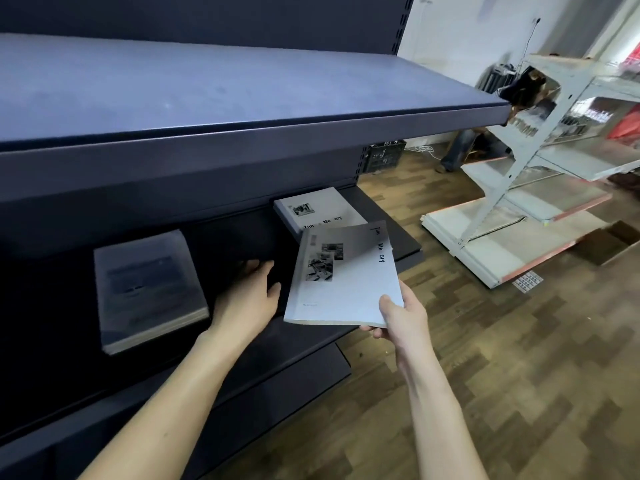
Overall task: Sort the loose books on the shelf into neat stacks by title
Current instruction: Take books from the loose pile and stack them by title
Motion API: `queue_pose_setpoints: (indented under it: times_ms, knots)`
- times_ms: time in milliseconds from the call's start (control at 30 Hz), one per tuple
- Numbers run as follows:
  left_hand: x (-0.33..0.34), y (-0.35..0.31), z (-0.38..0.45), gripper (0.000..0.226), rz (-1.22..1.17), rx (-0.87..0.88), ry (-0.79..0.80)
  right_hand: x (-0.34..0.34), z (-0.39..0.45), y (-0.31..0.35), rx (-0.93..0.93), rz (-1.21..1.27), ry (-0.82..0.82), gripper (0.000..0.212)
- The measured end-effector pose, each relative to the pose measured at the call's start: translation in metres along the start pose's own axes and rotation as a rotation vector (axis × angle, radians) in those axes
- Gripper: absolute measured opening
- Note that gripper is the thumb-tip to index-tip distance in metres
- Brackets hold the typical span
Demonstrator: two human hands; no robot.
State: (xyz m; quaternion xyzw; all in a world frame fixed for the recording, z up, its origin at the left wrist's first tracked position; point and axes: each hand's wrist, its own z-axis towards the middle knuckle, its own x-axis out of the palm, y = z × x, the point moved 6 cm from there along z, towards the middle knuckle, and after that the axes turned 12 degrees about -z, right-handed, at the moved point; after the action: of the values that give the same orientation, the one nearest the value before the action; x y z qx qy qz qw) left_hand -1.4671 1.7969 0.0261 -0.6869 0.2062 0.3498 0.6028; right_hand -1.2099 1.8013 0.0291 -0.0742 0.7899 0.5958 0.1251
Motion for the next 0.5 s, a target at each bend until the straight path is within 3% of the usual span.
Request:
queue_pose_setpoints:
  times_ms: [333, 500]
  knots:
    - [0.027, 0.001, 0.039, 0.051, -0.047, -0.074, 0.013, -0.008, 0.062, 0.003, 0.043, -0.124, 0.089, 0.028]
    - [0.034, -0.010, 0.047, 0.051, -0.028, -0.138, -0.034, -0.014, 0.098, 0.004, 0.031, -0.180, 0.174, 0.038]
